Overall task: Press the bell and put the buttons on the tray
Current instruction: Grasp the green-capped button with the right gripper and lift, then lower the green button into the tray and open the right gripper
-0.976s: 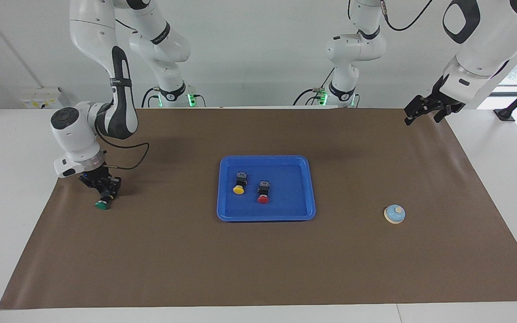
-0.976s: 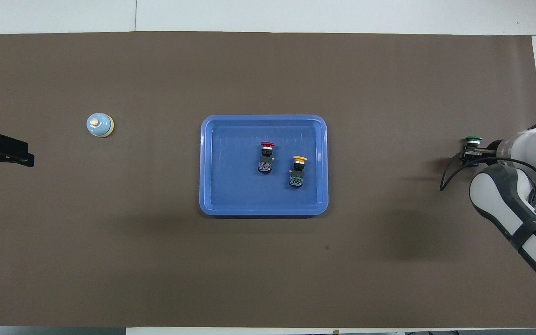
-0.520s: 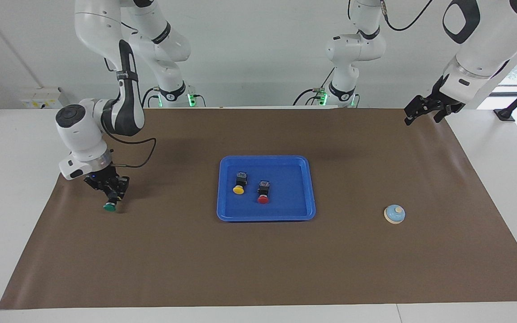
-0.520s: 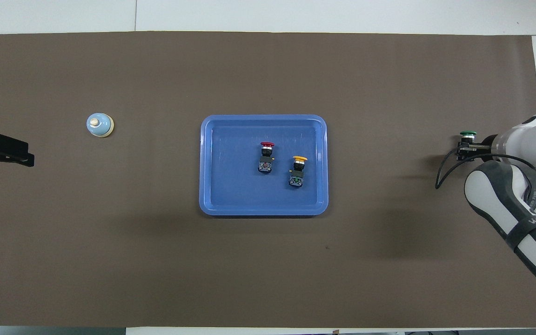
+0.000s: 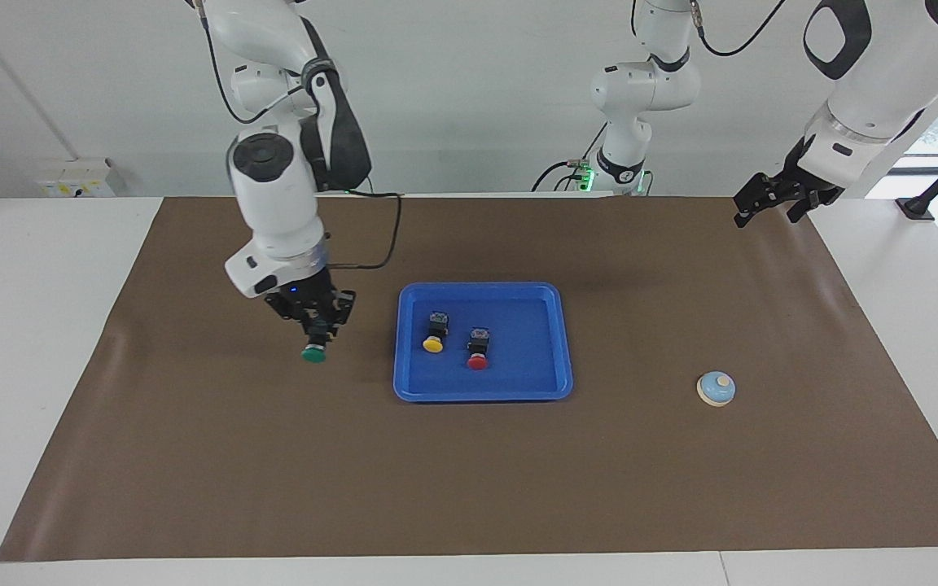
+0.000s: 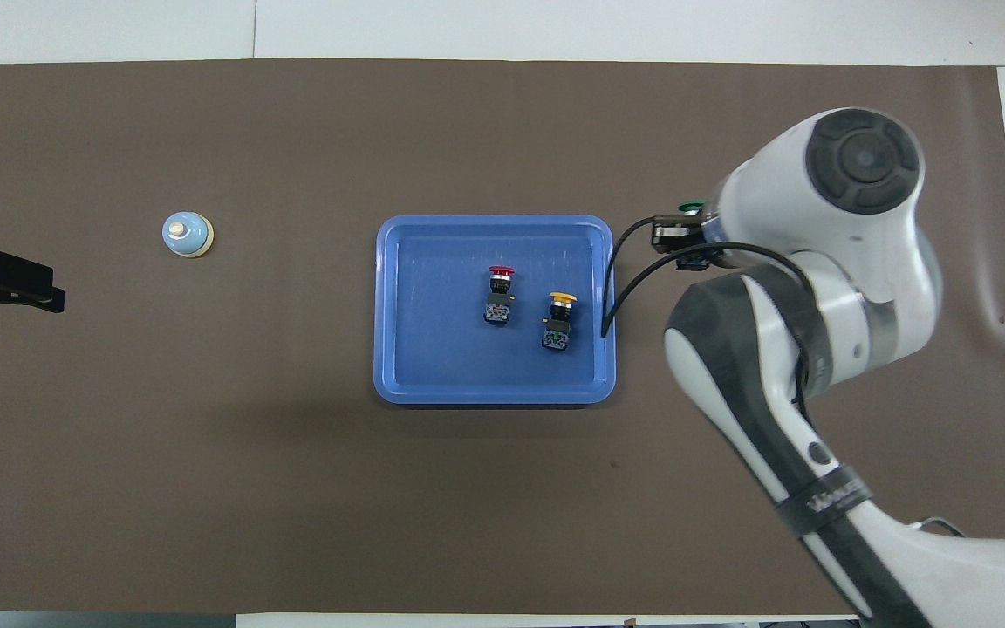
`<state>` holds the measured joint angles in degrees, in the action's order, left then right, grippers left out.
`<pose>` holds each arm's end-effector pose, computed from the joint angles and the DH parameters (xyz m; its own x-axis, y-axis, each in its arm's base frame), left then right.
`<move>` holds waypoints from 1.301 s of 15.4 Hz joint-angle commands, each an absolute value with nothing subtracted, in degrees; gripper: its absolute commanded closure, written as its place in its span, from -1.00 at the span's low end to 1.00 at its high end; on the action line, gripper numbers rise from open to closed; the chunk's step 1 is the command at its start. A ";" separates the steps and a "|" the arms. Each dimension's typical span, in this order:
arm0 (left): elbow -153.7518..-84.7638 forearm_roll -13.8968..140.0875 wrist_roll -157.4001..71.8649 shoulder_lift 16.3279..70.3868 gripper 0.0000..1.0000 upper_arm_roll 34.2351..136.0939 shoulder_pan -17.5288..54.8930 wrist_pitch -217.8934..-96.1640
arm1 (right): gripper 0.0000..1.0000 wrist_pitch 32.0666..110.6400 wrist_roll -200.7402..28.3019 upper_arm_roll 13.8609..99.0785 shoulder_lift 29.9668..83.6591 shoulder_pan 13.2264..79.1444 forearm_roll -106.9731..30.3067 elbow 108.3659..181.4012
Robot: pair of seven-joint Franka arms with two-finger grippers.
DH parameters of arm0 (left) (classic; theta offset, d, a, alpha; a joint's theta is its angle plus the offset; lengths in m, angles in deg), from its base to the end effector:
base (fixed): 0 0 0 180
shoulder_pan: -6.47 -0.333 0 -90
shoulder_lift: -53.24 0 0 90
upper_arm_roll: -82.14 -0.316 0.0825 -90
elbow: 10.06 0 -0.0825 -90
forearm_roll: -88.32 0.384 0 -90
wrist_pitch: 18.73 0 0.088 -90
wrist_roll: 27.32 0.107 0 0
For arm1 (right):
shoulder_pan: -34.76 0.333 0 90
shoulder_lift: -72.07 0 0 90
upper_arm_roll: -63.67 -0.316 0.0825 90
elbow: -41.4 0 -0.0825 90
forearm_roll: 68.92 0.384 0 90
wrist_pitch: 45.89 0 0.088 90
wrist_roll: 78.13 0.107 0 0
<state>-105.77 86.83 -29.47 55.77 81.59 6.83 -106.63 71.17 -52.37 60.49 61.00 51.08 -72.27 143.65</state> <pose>0.5342 -0.0010 0.5988 0.9949 0.0398 -0.0929 0.0421 -0.9989 0.0229 0.5878 0.2027 0.4502 0.9934 -0.0850 0.0773 -0.0860 -0.9962 0.0105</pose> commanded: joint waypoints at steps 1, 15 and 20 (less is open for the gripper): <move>-106.83 86.39 -29.96 56.93 -1.00 81.52 6.73 -106.89 | 1.00 70.04 -46.78 60.86 59.67 57.07 -71.74 140.81; -106.83 86.39 -29.96 57.02 -1.00 81.52 6.73 -106.89 | 1.00 78.82 -25.31 60.86 37.98 73.86 -70.42 124.45; -106.83 86.39 -29.96 57.02 -1.00 81.61 6.73 -106.89 | 1.00 81.72 -25.49 60.95 37.35 74.14 -70.77 126.91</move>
